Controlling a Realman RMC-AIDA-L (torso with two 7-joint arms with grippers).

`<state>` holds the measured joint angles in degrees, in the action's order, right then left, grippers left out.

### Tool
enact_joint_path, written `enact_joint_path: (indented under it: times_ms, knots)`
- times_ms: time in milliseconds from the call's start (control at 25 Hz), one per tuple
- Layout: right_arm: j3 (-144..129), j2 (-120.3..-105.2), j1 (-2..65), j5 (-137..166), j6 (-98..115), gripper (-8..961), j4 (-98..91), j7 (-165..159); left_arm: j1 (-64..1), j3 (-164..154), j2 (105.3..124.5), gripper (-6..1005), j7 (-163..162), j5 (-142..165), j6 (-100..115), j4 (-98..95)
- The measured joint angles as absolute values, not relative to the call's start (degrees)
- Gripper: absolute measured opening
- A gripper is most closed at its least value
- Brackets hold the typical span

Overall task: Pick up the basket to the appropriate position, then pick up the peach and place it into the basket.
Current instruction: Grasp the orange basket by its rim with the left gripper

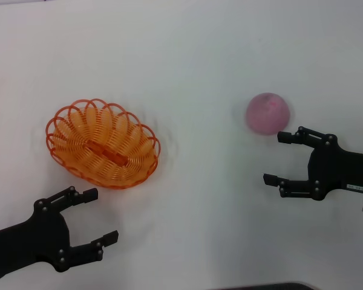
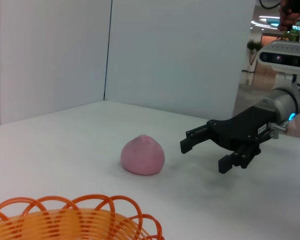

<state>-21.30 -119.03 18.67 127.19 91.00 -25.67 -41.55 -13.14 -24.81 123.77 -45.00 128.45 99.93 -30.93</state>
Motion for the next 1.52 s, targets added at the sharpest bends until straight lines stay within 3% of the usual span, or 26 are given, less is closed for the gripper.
enact_joint_path:
  times_ms: [1520]
  knots:
    - [-21.34, -119.35, 19.42, 127.19, 90.67, 928, -25.66, -42.77, -12.97, -24.34, 123.84, 852, -44.73, 128.04, 99.93, -31.37]
